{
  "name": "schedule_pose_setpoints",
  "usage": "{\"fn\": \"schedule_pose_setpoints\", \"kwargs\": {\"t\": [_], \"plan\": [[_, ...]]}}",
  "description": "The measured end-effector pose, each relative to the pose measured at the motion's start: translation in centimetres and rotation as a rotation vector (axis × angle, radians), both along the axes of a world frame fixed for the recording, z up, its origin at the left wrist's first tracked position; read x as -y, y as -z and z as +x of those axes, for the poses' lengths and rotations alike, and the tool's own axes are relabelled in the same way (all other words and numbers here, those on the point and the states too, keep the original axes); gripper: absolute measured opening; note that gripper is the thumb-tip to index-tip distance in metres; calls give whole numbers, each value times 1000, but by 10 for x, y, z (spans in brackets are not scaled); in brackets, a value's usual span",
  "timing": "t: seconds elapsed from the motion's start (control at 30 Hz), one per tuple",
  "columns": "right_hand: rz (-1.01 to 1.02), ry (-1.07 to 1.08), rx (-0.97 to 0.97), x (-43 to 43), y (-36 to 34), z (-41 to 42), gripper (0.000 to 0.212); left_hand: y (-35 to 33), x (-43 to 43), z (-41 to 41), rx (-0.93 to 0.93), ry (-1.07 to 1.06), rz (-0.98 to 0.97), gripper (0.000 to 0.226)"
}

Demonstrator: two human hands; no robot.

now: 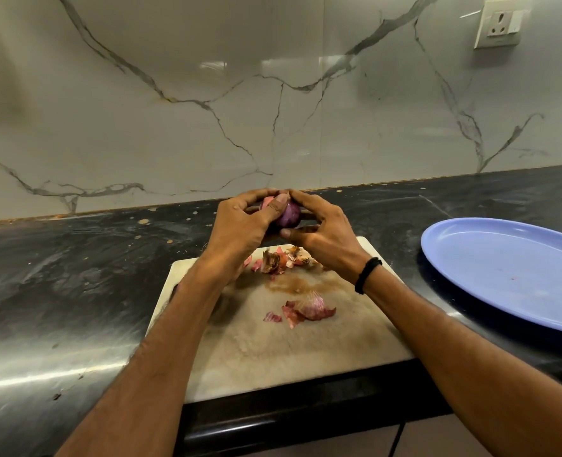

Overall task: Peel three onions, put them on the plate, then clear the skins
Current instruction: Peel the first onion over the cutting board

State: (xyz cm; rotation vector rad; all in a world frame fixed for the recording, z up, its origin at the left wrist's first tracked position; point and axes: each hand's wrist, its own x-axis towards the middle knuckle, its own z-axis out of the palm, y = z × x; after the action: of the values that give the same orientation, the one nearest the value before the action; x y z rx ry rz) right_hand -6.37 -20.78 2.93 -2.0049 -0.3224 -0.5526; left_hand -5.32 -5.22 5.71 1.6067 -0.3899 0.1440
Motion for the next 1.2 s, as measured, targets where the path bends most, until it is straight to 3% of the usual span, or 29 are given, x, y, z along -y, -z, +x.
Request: {"fn": "schedule_pose_setpoints", "kwargs": {"t": [0.1, 0.27, 0.57, 0.77, 0.9, 1.03, 1.2], "plan": [[2, -22, -28, -1, 0, 0, 68, 0, 0, 1, -22, -4, -71, 26], [-74, 36, 26, -3, 1, 2, 64, 2, 0, 3, 11, -55, -31, 24], [-12, -24, 18, 0, 2, 4, 61, 4, -2, 6, 39, -135, -38, 8], [-21, -19, 17, -1, 2, 2, 62, 3, -7, 7, 45, -137, 3, 23], [-123, 74, 125, 0, 4, 3, 61, 2, -5, 1, 80, 10, 76, 30], [-195, 120, 212, 1, 7, 6, 63, 3, -5, 1, 126, 8, 120, 43], [-206, 111, 256, 3, 8, 9, 63, 3, -3, 1, 65, 34, -6, 27]]}}
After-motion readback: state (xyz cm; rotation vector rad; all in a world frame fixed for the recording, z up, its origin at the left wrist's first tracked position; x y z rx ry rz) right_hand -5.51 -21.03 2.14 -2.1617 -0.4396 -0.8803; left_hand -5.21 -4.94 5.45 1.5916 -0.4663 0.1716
